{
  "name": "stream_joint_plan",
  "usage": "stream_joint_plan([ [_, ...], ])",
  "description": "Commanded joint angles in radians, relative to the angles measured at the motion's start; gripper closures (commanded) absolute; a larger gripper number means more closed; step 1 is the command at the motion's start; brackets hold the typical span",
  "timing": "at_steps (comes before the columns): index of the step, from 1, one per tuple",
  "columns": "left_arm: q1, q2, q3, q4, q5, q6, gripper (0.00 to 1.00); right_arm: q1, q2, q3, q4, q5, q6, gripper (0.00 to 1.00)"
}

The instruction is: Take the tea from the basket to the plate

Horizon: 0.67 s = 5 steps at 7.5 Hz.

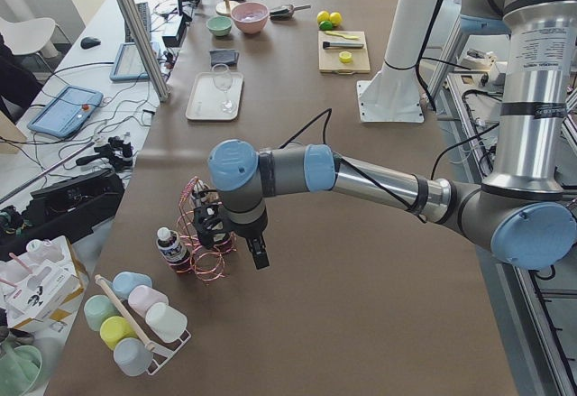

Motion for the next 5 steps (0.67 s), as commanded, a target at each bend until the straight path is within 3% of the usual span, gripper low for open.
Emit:
stream_joint_plan([
  [1,0.08,-0.139,0.012,0.038,-0.015,-0.404,0.03,0.0,-0.003,-0.046,0.089,-0.011,0.002,0.0],
  [2,0.1,-0.151,0.021,0.027,-0.018,-0.534,0.03,0.0,-0.003,-0.082,0.153,-0.011,0.004,0.0],
  [5,0.093,-0.214,0.064,0.017,-0.018,-0.551,0.02,0.0,-0.001,-0.085,0.178,-0.011,0.007,0.0],
])
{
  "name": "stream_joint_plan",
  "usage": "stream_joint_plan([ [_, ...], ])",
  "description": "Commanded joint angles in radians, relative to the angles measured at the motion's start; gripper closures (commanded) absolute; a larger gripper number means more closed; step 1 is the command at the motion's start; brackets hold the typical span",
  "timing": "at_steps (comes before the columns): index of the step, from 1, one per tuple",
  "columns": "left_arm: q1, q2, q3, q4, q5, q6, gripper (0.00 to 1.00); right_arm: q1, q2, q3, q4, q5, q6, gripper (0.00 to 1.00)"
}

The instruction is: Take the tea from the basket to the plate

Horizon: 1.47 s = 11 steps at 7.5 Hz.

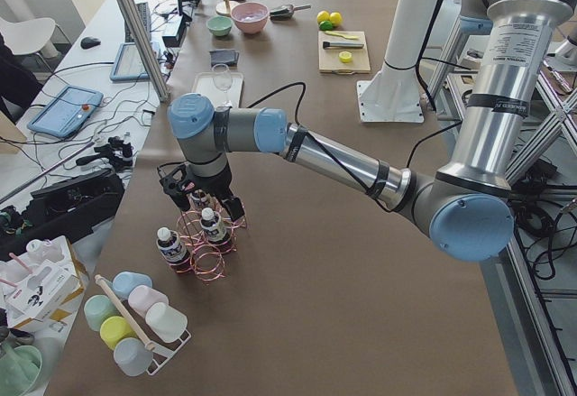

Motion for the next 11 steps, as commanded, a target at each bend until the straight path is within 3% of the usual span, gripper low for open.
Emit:
stream_joint_plan([
  [1,-0.024,-0.042,0.006,0.002,0.003,-0.02,0.02,-0.003,0.002,-0.001,0.011,-0.002,0.002,0.0],
  [4,-0.062,-0.062,0.018,-0.002,-0.008,-0.037,0.02,-0.014,0.002,-0.004,0.011,-0.013,0.002,0.0],
  [5,-0.065,-0.088,0.071,-0.039,-0.008,-0.09,0.02,-0.017,0.002,-0.004,0.011,-0.013,0.002,0.0],
  [7,-0.05,-0.174,0.232,-0.135,-0.005,-0.24,0.02,-0.021,0.002,-0.004,0.009,-0.013,0.0,0.0],
  [9,0.005,-0.182,0.248,-0.186,0.027,-0.498,0.02,-0.028,0.002,-0.004,0.011,-0.014,0.002,0.0],
  [11,0.017,-0.173,0.242,-0.228,0.059,-0.6,0.02,-0.029,0.002,-0.006,0.013,-0.014,0.0,0.0],
])
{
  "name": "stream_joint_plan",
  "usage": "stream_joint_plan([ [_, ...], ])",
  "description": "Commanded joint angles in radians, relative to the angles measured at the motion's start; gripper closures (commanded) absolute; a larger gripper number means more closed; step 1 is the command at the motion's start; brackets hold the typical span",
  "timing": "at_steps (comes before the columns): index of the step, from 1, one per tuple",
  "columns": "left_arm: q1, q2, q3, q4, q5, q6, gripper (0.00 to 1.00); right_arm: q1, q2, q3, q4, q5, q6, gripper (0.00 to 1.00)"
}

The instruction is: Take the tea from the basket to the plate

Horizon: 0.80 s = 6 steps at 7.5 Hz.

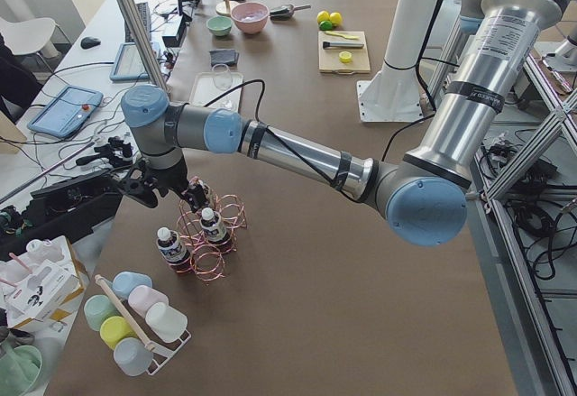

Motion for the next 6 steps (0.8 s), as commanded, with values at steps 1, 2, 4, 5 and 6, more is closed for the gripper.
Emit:
stream_joint_plan([
  [1,0.018,0.008,-0.005,-0.031,0.021,-0.106,0.02,-0.003,0.002,-0.002,0.002,0.0,-0.001,0.0],
  [2,0.019,0.016,-0.018,-0.034,0.02,-0.106,0.02,-0.004,0.002,-0.002,0.002,-0.008,-0.001,0.0],
  [4,0.041,0.036,-0.048,-0.03,0.005,-0.106,0.02,-0.006,0.002,-0.002,0.0,-0.01,-0.001,0.0],
  [5,0.045,0.066,-0.052,-0.039,-0.046,-0.098,0.04,-0.006,0.002,-0.002,0.002,-0.01,-0.001,0.0],
  [6,0.045,0.08,-0.052,-0.062,-0.048,-0.098,0.1,-0.006,0.002,-0.002,0.002,-0.01,0.0,0.0],
])
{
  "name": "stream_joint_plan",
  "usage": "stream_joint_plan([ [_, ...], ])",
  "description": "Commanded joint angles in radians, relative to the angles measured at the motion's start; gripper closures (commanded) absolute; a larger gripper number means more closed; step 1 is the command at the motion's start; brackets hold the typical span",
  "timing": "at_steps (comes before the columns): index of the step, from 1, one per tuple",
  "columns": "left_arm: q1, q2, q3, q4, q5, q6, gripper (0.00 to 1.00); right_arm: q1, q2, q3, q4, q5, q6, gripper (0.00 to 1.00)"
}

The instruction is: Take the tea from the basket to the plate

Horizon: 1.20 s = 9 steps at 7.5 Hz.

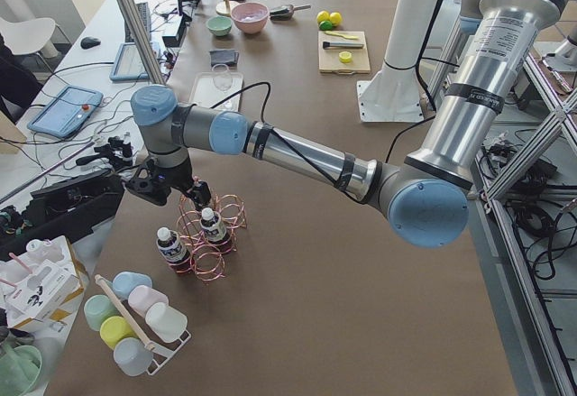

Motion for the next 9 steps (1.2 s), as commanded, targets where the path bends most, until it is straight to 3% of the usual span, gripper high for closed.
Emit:
stream_joint_plan([
  [1,0.005,0.039,0.0,-0.035,-0.031,0.008,0.36,0.0,0.0,0.0,0.001,-0.001,0.001,0.0],
  [3,0.005,0.033,-0.003,-0.032,-0.032,-0.001,0.71,0.0,0.0,0.0,0.001,-0.001,0.0,0.0],
  [4,0.007,0.028,-0.001,-0.031,-0.032,-0.004,0.79,0.0,0.0,0.0,0.001,-0.001,0.0,0.0],
  [7,0.01,0.024,0.002,-0.032,-0.031,-0.002,0.74,0.0,0.0,0.0,0.001,-0.001,0.0,0.0],
  [9,0.012,0.016,0.008,-0.028,-0.031,-0.007,1.0,-0.002,0.0,0.0,-0.001,-0.005,0.0,0.0],
])
